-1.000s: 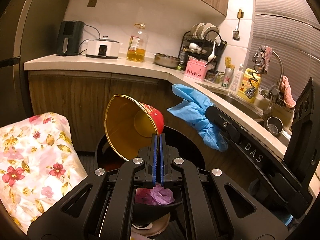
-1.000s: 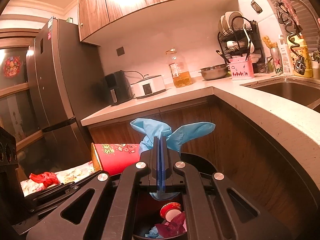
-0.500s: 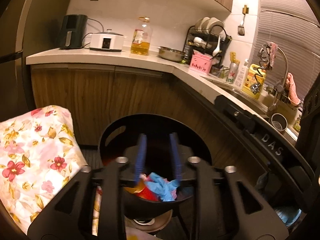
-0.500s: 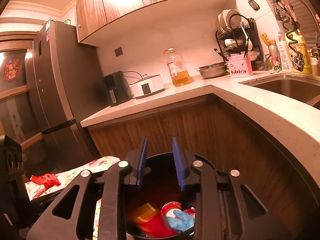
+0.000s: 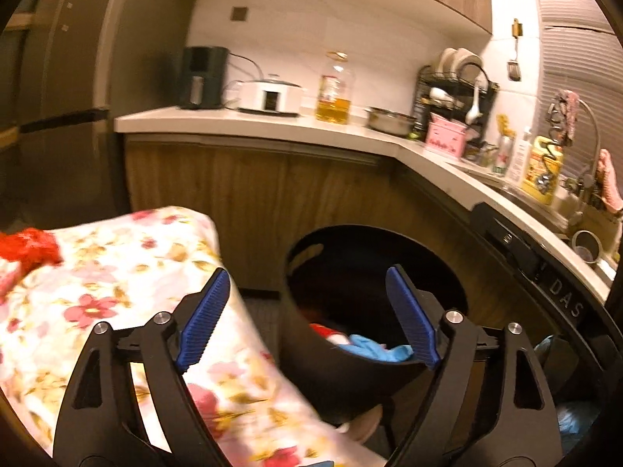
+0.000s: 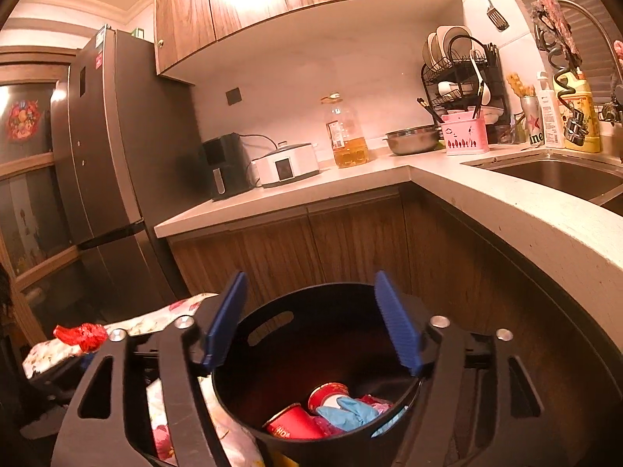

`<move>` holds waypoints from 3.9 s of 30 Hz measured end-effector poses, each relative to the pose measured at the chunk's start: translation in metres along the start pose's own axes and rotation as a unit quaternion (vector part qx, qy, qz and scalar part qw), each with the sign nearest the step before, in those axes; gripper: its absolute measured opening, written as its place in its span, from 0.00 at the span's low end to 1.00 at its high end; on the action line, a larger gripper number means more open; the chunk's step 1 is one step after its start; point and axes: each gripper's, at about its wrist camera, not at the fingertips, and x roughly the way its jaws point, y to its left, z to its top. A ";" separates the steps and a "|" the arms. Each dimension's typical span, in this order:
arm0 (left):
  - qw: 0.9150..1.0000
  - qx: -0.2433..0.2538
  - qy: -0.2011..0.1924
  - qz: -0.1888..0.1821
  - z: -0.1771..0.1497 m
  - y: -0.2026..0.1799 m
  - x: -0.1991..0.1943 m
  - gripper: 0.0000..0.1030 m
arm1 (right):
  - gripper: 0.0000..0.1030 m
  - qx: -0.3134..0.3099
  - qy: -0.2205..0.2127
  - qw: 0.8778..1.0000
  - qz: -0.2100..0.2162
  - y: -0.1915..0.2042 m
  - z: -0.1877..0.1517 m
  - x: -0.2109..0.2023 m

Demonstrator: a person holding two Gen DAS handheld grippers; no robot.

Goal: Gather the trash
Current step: 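Move both tools back toward the black bag and red wrapper, then grasp the black plastic bag with the left tool while the right tool grasps the red wrapper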

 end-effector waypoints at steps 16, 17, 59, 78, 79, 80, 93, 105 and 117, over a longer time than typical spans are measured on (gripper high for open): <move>0.993 -0.020 -0.029 0.116 -0.025 0.063 -0.070 0.87 | 0.81 -0.014 0.015 1.000 0.019 0.047 -0.025 -0.018; 0.992 -0.022 -0.031 0.121 -0.026 0.066 -0.073 0.87 | 0.81 -0.017 0.014 1.000 0.020 0.052 -0.027 -0.020; 0.915 -0.165 -0.012 0.369 -0.085 0.358 -0.173 0.87 | 0.81 -0.090 0.067 0.973 0.202 0.292 -0.095 0.010; 0.922 -0.225 0.049 0.310 -0.096 0.405 -0.146 0.55 | 0.81 -0.150 0.081 0.957 0.235 0.413 -0.130 0.072; 0.924 -0.226 0.050 0.305 -0.096 0.406 -0.144 0.54 | 0.81 -0.152 0.082 0.957 0.234 0.417 -0.132 0.075; 0.925 -0.225 0.051 0.302 -0.097 0.406 -0.143 0.53 | 0.81 -0.155 0.082 0.957 0.233 0.421 -0.134 0.078; 0.932 -0.236 0.043 0.271 -0.102 0.409 -0.142 0.33 | 0.63 -0.157 0.109 0.959 0.210 0.447 -0.146 0.128; 0.933 -0.243 0.035 0.262 -0.105 0.411 -0.144 0.32 | 0.15 -0.148 0.138 0.952 0.227 0.447 -0.151 0.140; 0.935 -0.247 0.024 0.254 -0.104 0.411 -0.149 0.25 | 0.07 -0.154 0.112 0.953 0.237 0.420 -0.133 0.101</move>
